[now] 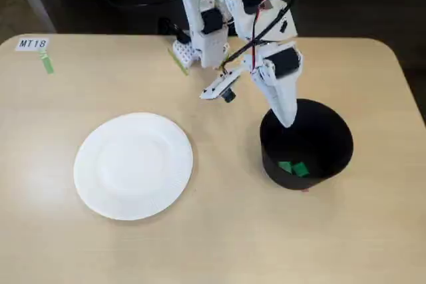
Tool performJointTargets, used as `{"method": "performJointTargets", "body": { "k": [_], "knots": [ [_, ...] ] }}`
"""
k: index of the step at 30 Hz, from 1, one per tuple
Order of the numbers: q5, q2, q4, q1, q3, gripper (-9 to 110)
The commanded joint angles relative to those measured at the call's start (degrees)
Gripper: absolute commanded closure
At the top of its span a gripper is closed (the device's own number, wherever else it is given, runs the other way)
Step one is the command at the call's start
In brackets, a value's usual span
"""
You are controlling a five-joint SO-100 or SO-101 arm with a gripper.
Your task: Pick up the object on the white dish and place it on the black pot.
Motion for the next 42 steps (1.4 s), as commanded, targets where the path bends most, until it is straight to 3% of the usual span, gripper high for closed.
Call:
{"method": "performJointTargets", "body": {
  "k": [1, 8, 19, 33, 42],
  "knots": [
    [-0.79, 4.13, 7.21, 6.24, -9.32, 102],
    [-1.32, 19.16, 17.05, 16.26, -4.22, 102],
    [-2.37, 50.71, 19.42, 18.19, 27.33, 102],
    [-3.69, 66.45, 15.82, 18.63, 53.61, 102],
    [-2.72, 73.48, 18.90, 18.19, 61.96, 102]
  ]
}}
